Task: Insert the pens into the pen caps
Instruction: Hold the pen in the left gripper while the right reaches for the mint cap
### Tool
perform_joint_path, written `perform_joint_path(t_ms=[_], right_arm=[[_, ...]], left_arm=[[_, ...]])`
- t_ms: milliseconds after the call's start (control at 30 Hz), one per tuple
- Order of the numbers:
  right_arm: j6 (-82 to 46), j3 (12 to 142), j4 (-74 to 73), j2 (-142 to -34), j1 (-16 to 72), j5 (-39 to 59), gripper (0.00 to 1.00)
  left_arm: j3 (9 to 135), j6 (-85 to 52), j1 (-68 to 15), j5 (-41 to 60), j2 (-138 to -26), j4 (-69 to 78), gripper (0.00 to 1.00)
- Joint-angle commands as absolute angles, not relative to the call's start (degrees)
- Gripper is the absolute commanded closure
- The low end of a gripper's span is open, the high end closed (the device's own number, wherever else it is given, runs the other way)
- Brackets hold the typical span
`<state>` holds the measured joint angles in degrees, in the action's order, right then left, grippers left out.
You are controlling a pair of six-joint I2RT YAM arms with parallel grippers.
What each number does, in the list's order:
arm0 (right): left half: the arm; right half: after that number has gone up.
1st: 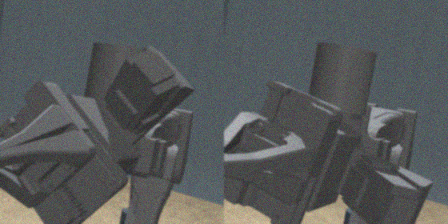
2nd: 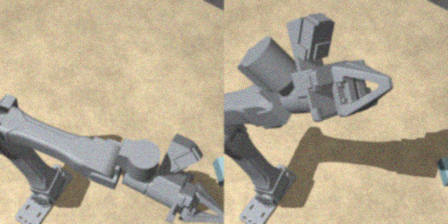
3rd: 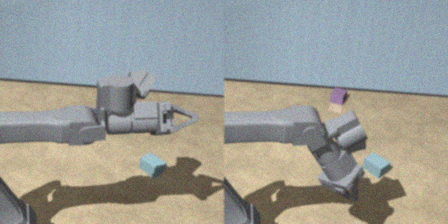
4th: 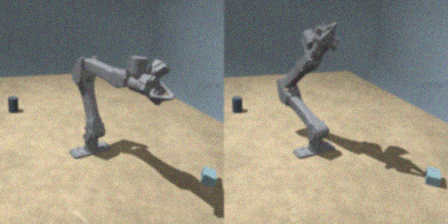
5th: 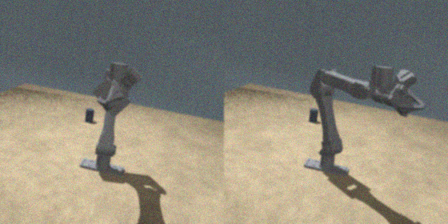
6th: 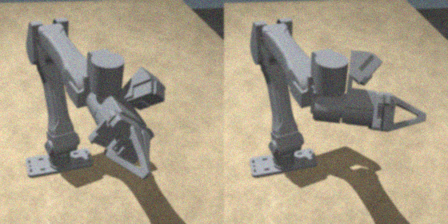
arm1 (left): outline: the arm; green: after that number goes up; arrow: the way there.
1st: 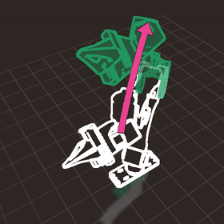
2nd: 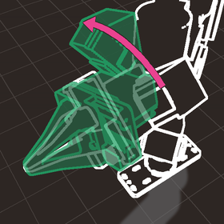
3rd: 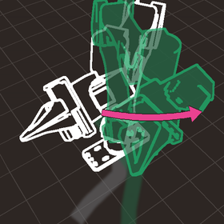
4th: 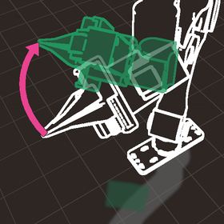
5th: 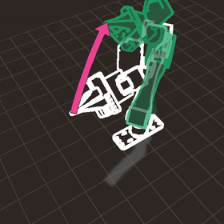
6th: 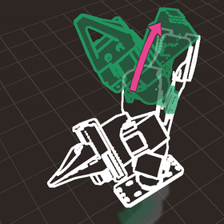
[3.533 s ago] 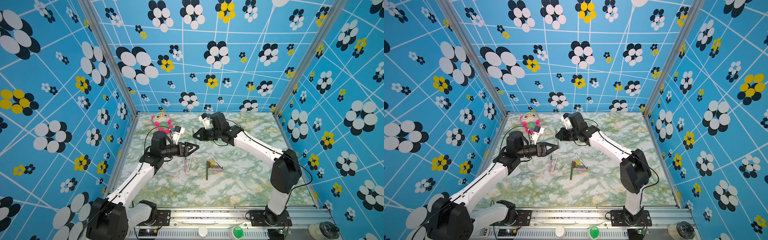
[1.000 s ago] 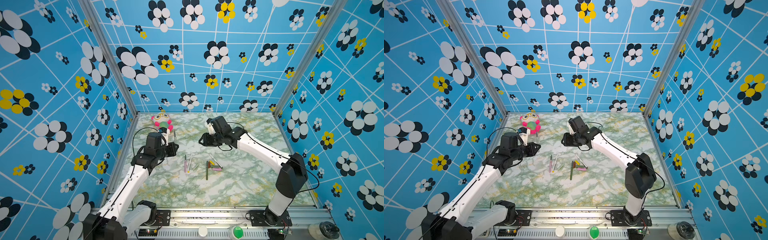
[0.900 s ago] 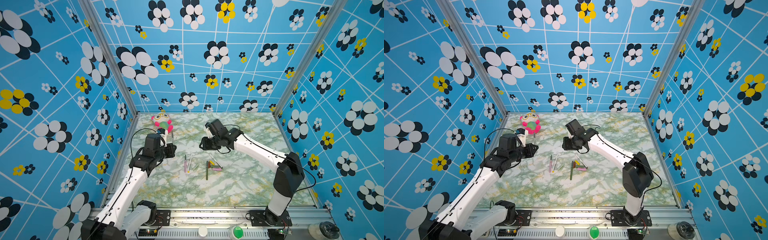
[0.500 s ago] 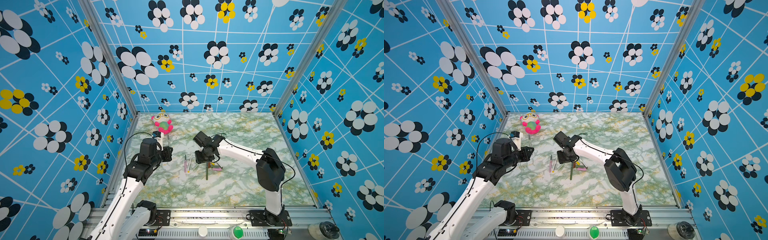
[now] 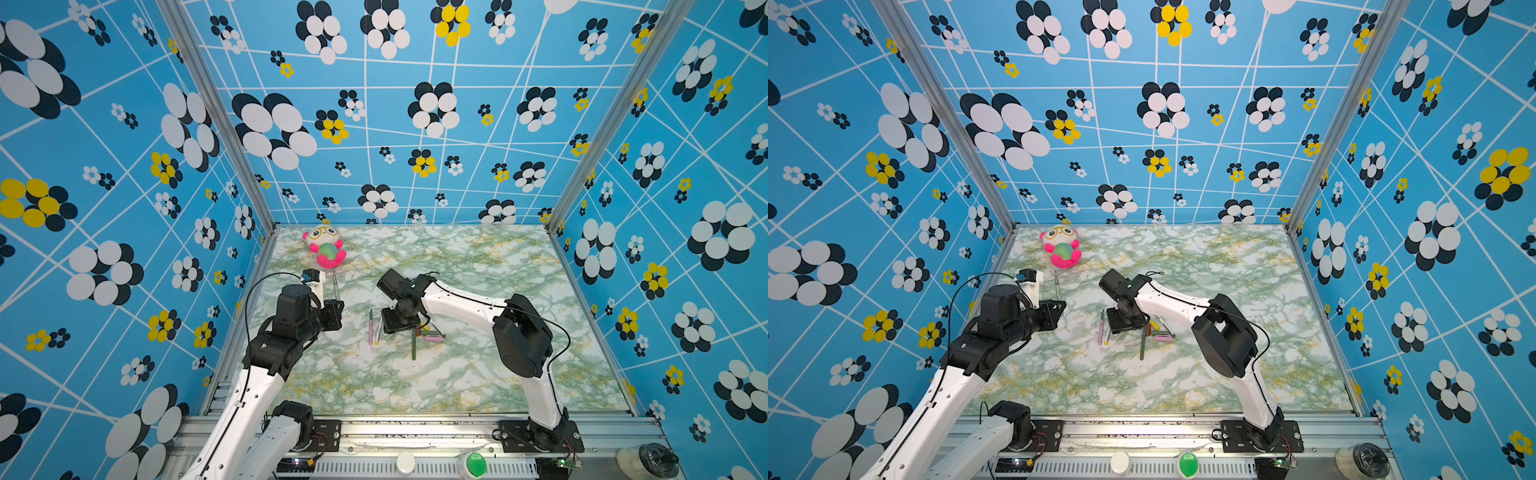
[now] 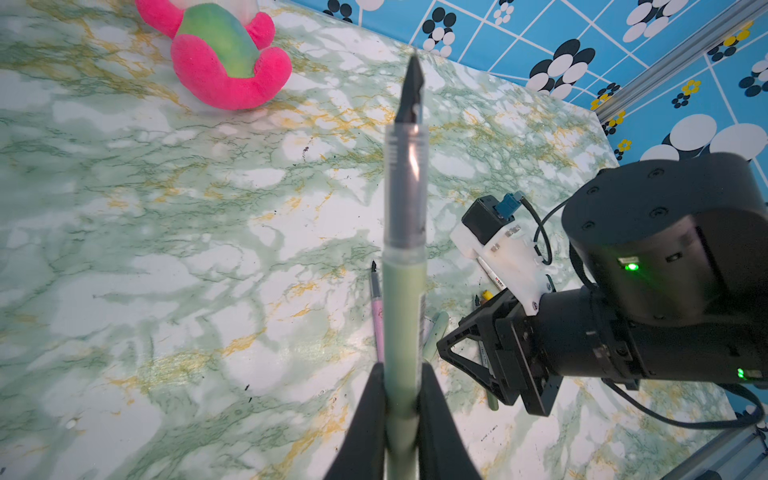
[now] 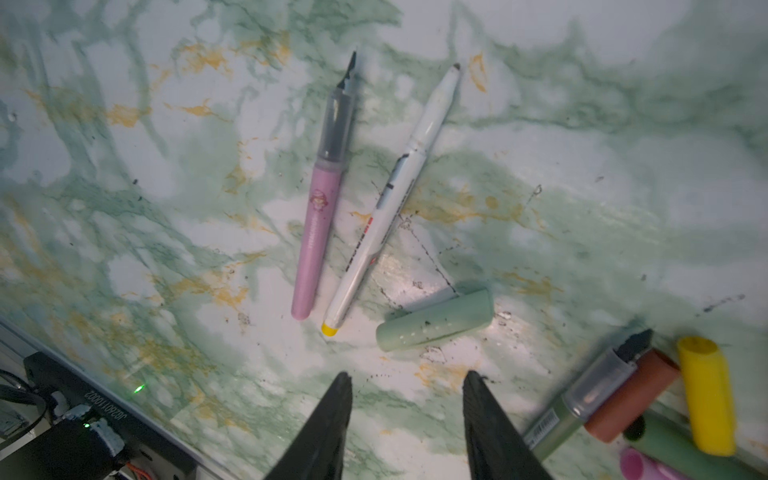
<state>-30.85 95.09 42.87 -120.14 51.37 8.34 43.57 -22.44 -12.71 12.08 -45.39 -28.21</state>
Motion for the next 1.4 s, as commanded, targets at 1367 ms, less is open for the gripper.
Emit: perform_joint_path(t_ms=[1367], right_arm=[[-15.93,93.52,42.03,-125.07,51.75,4.27,0.48]], left_arm=[[42.47,-23.00,-12.21,13.71,-46.32,-26.43,1.00]])
